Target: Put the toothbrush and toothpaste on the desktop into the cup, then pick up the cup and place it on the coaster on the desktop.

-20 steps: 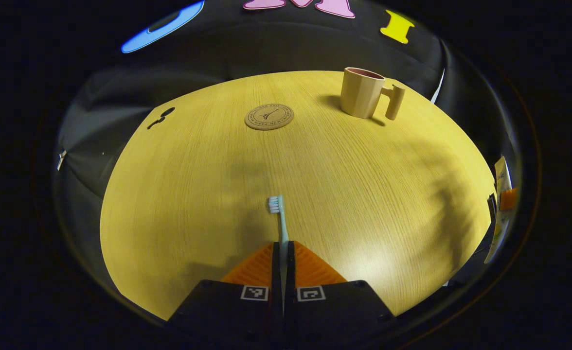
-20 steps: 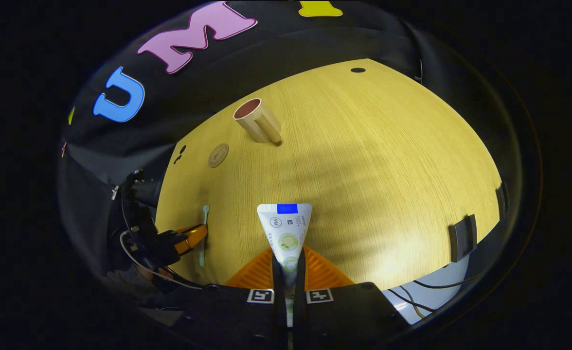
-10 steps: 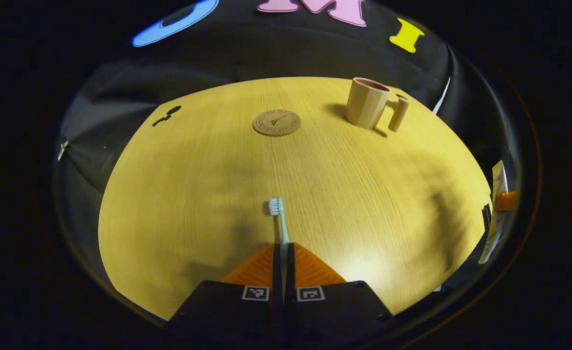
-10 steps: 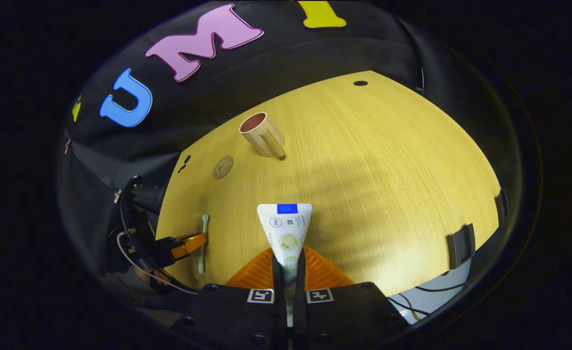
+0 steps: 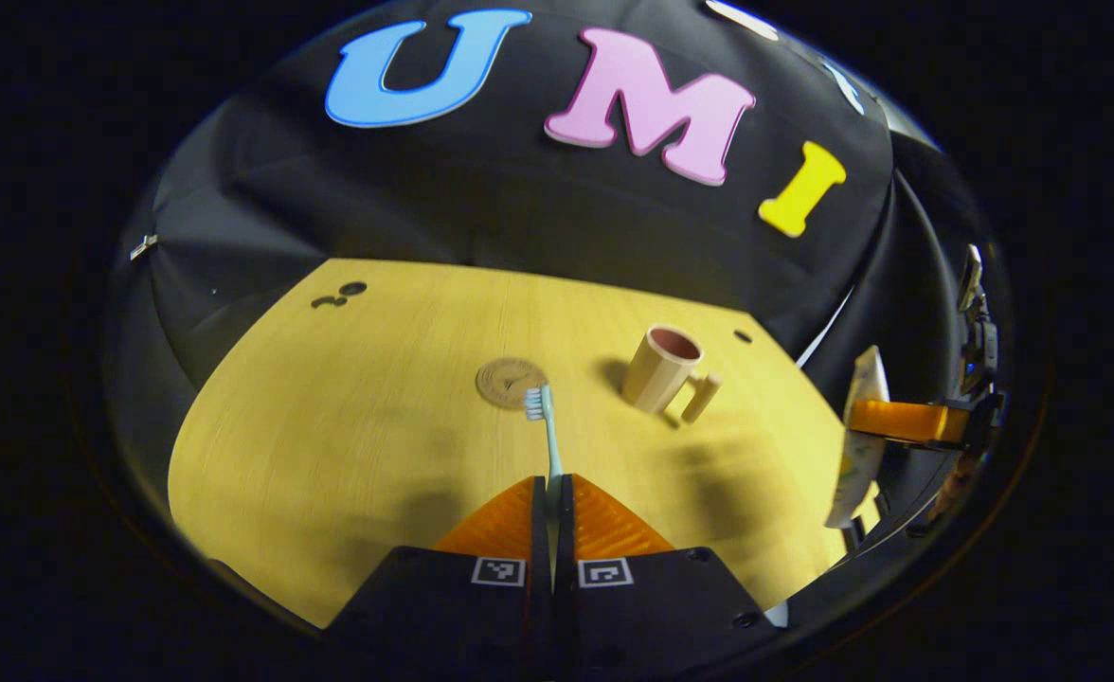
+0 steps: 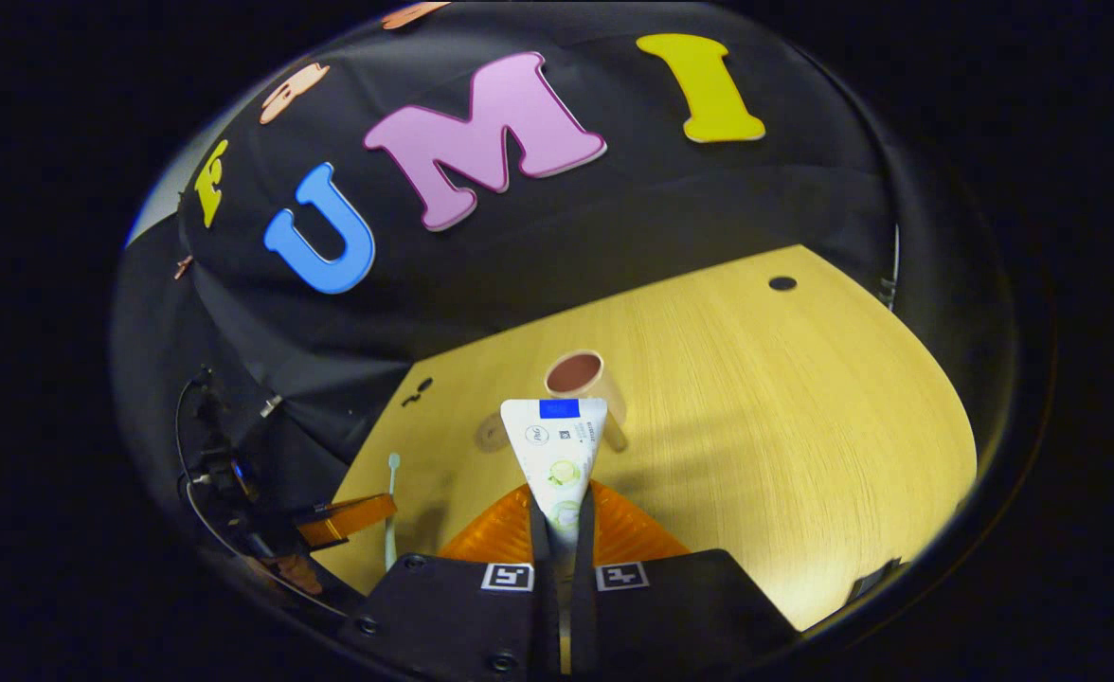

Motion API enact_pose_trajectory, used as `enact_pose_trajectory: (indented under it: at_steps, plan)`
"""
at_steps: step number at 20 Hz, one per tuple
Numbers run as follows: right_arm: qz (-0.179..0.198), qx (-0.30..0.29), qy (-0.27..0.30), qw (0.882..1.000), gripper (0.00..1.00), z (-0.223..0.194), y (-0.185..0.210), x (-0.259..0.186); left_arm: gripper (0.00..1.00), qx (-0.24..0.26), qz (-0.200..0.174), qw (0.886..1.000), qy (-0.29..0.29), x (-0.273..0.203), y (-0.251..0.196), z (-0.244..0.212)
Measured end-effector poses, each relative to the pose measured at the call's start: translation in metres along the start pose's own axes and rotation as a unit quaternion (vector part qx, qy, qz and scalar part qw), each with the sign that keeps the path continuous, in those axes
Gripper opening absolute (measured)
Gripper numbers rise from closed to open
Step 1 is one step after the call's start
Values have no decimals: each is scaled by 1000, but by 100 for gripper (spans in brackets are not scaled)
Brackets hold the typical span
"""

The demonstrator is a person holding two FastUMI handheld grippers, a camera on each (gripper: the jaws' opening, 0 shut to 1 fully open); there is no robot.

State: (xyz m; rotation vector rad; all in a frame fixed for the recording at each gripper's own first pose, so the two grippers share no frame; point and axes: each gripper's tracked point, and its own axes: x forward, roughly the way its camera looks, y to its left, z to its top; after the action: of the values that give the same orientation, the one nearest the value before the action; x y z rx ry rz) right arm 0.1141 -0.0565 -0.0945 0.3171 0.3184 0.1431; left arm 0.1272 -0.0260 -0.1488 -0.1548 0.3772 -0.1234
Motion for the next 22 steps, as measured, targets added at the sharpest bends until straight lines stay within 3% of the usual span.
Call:
enact_pose_trajectory:
  at_steps: [5,10,15,22]
  plan:
    - [49,-17,-88,995,9,77,6,54,6,-28,-12,998,-58,-18,-24,33]
    - [87,-31,-142,986,9,126,12,109,6,-37,8,997,-68,-29,-31,34]
    - [102,-47,-158,981,8,135,10,164,6,-54,32,995,-76,-32,-36,27]
    - [93,-81,-122,985,9,93,-6,225,6,-65,63,994,-66,-37,-38,4]
